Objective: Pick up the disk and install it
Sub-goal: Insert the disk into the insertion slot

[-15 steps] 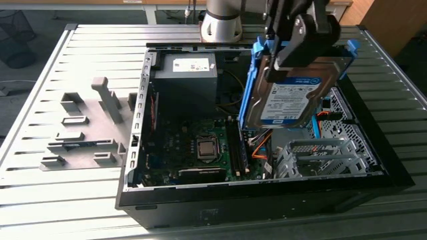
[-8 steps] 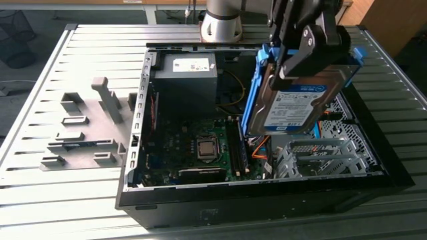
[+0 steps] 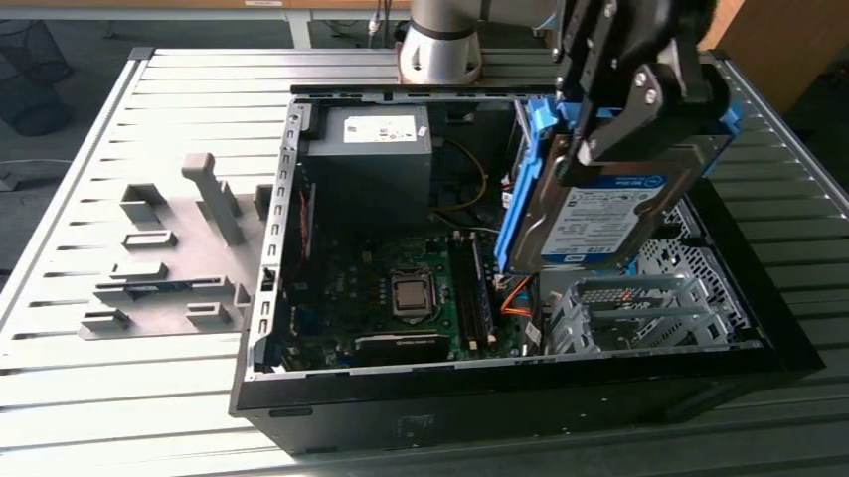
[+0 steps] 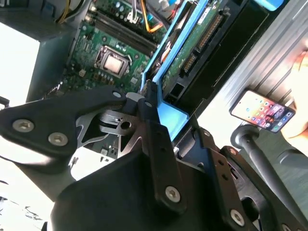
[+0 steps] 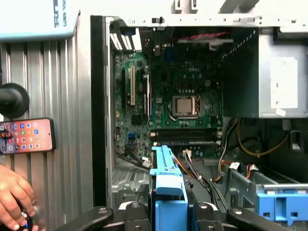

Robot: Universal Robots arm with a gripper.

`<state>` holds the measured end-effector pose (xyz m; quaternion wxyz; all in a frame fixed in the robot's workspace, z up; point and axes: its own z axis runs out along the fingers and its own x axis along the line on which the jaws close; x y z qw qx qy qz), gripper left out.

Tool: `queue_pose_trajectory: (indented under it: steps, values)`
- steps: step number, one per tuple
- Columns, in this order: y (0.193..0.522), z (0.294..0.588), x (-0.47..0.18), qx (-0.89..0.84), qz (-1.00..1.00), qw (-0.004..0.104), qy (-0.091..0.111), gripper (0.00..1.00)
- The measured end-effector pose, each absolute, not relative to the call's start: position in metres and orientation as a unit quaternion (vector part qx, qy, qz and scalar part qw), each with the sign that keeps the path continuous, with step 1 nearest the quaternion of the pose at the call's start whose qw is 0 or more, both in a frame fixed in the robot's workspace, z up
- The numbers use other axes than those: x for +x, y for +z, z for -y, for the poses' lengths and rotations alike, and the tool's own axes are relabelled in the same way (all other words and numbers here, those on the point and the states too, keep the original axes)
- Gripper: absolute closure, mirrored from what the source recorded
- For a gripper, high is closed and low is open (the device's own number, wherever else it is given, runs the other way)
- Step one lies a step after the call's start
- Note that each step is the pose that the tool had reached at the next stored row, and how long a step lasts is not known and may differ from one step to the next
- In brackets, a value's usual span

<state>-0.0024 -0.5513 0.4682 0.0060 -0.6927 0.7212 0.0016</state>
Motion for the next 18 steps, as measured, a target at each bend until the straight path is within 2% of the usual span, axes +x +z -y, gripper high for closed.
queue_pose_trajectory:
  steps: [18]
  values:
    - [0.463, 0.558, 0.041, -0.692, -0.722, 0.006, 0.002, 0.63]
